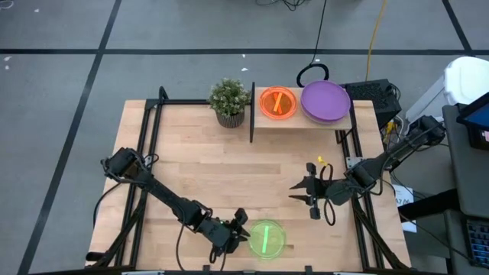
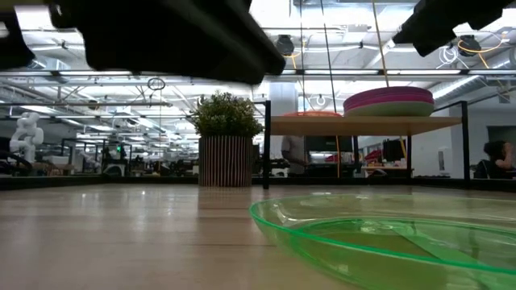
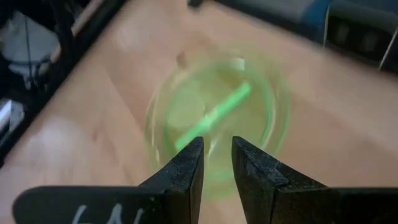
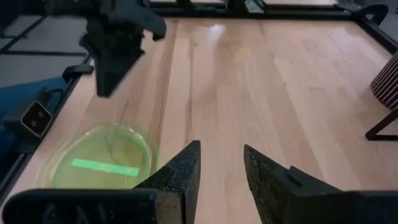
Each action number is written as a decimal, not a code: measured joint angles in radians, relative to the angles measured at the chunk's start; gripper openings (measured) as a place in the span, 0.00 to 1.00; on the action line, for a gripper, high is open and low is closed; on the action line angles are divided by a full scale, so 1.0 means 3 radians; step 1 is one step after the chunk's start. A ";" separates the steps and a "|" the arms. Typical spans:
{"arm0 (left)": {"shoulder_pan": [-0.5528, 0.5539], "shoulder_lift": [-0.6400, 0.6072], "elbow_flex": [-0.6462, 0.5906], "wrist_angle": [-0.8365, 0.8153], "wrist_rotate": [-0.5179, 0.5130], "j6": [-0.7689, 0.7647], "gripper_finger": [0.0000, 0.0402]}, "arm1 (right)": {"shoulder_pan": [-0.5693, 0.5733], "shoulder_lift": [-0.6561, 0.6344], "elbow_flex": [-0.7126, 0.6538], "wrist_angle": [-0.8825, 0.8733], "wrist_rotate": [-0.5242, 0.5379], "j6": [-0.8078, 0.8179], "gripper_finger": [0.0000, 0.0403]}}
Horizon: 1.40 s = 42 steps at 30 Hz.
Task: Place and stack plates onto a shelf
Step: Stack the light green plate on top of the light orange plate on the shelf
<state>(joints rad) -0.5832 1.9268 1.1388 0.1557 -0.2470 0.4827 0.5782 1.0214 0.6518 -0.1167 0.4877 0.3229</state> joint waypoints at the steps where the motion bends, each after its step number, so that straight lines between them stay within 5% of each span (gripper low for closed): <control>1: -0.0008 0.0000 0.0032 -0.0094 -0.0035 0.0031 0.22 | 0.0009 -0.0002 0.0000 0.0020 0.0022 0.0002 0.26; 9: -0.0112 -0.0004 0.0056 -0.0537 -0.0203 -0.0375 0.22 | 0.0178 -0.0001 0.0000 0.0146 0.0126 0.0002 0.26; 24: -0.0110 0.0421 0.0056 -0.0164 -0.0267 0.0440 0.23 | 0.0219 -0.0001 0.0000 0.0126 0.0234 0.0050 0.26; 35: -0.0043 0.0454 0.0055 0.0018 -0.0229 0.1085 0.44 | 0.0219 -0.0001 0.0000 0.0124 0.0226 0.0046 0.26; 42: -0.0042 0.0556 0.0066 0.0184 -0.0079 0.1607 0.46 | 0.0219 0.0000 0.0000 0.0117 0.0221 0.0045 0.26</control>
<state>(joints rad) -0.5959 2.0934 1.1587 0.2109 -0.2706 0.9647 0.6437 1.0214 0.6518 -0.0815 0.5541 0.3363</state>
